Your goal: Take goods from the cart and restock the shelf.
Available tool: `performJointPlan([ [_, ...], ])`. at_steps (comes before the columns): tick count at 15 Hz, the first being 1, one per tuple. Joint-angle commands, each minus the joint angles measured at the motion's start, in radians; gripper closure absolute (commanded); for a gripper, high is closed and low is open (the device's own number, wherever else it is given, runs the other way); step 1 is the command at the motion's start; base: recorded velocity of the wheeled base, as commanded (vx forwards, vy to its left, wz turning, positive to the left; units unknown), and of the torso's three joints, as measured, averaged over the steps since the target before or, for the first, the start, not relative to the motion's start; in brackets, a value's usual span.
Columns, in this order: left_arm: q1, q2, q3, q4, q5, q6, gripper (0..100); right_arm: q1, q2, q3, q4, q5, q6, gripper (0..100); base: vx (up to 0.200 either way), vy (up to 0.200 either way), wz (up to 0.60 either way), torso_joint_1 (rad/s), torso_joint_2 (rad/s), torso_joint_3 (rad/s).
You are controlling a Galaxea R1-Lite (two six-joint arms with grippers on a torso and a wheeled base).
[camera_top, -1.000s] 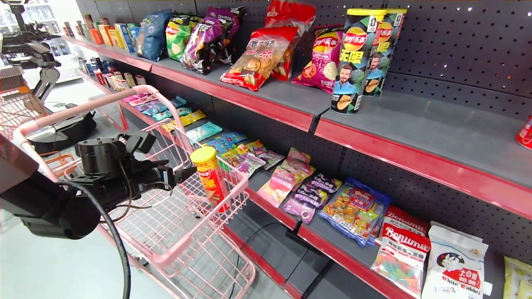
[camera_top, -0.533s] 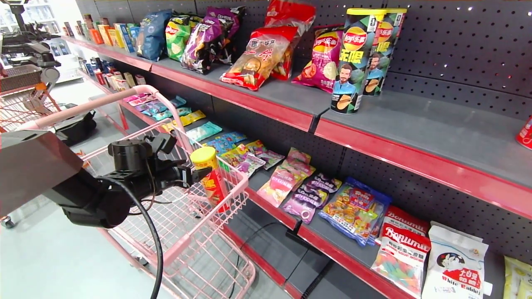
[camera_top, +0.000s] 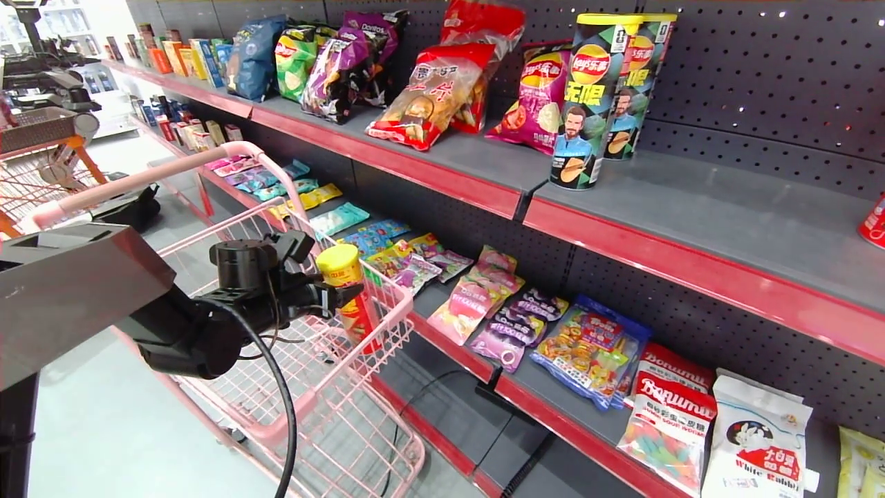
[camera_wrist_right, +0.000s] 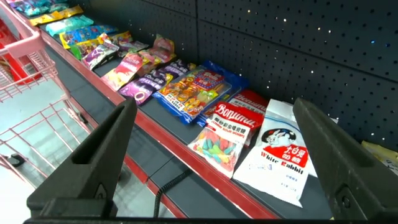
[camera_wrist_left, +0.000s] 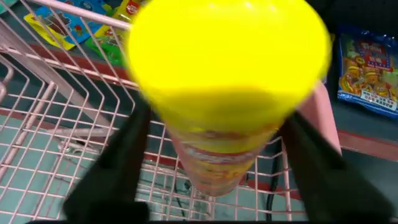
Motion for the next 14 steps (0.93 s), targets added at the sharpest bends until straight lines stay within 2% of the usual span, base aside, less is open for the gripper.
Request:
performJointPlan([
  [1,0.004,0.018,-0.002,0.002,0.001,0.000,100,0.001,0.000,0.000,-0.001,0.001,0.000,0,0.000,0.000,0.00,0.000,0.00,0.000],
  [4,0.000,0.025,0.002,-0.015,0.001,0.000,100,0.001,0.000,0.000,0.001,0.001,0.000,0,0.000,0.000,0.00,0.000,0.00,0.000],
  [6,0.007,-0.039,0.047,-0.006,0.003,-0.008,100,0.001,0.000,0.000,0.001,0.001,0.000,0,0.000,0.000,0.00,0.000,0.00,0.000],
  [9,0.043,-0.286,0.137,0.109,-0.005,-0.018,100,0.001,0.000,0.000,-0.001,0.001,0.000,0,0.000,0.000,0.00,0.000,0.00,0.000],
  [10,0.069,-0.468,0.173,0.248,-0.008,-0.020,100,0.001,0.000,0.000,-0.001,0.001,0.002,0,0.000,0.000,0.00,0.000,0.00,0.000],
  [11,0.077,-0.590,0.197,0.344,-0.014,-0.020,100,0.001,0.000,0.000,-0.001,0.001,0.002,0,0.000,0.000,0.00,0.000,0.00,0.000],
  [12,0.079,-0.640,0.206,0.376,-0.017,-0.020,100,0.001,0.000,0.000,-0.001,0.002,0.002,0,0.000,0.000,0.00,0.000,0.00,0.000],
  [13,0.082,-0.780,0.236,0.425,-0.020,-0.018,100,0.001,0.000,0.000,-0.001,0.002,0.002,0,0.000,0.000,0.00,0.000,0.00,0.000],
  [14,0.082,-0.858,0.263,0.428,-0.020,-0.018,100,0.001,0.000,0.000,-0.001,0.002,0.002,0,0.000,0.000,0.00,0.000,0.00,0.000],
])
